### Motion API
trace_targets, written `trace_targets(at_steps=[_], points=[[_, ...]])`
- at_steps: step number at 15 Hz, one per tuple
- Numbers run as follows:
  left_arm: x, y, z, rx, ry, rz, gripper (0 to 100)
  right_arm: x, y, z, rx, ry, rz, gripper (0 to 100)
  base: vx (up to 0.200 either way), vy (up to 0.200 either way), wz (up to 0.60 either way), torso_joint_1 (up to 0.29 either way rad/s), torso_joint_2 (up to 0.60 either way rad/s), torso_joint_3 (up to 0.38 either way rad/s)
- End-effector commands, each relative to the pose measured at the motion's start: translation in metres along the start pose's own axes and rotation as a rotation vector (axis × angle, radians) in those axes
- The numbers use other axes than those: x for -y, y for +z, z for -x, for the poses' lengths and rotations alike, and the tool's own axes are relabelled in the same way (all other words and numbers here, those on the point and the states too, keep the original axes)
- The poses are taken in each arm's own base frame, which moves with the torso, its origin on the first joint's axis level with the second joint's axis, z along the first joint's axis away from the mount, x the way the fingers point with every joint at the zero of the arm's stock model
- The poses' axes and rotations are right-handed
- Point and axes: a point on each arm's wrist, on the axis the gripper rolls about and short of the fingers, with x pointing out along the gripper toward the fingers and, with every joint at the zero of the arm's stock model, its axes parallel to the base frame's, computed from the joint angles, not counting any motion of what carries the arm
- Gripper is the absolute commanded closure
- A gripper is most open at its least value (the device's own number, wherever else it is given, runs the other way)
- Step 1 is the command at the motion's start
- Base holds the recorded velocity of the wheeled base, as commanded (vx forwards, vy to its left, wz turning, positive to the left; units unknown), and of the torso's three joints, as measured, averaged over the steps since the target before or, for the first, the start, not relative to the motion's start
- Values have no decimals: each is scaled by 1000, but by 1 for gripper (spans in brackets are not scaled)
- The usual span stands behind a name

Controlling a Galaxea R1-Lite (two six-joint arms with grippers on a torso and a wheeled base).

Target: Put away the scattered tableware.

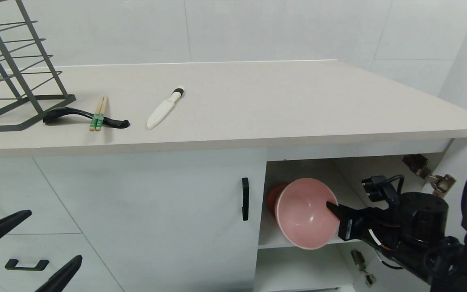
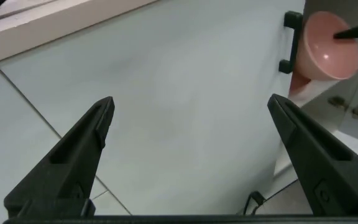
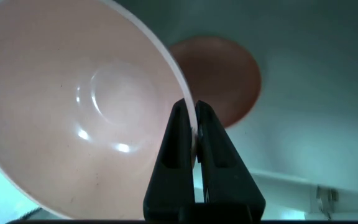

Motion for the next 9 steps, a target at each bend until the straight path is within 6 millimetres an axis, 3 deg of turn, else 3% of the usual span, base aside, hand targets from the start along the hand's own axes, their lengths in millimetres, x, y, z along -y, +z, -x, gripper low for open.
trace_targets(at_steps=[1, 4, 9], points=[[1, -7, -6, -60, -16, 1, 0, 10, -6, -33, 3, -23, -8, 100, 0, 0, 0, 0, 0, 0], [1, -9, -7, -69, -15, 6, 0, 24, -18, -58, -11, -58, -21, 100, 0, 0, 0, 0, 0, 0], [1, -10, -6, -72, -11, 6, 0, 54, -21, -79, 16, -134, -50, 100, 0, 0, 0, 0, 0, 0]])
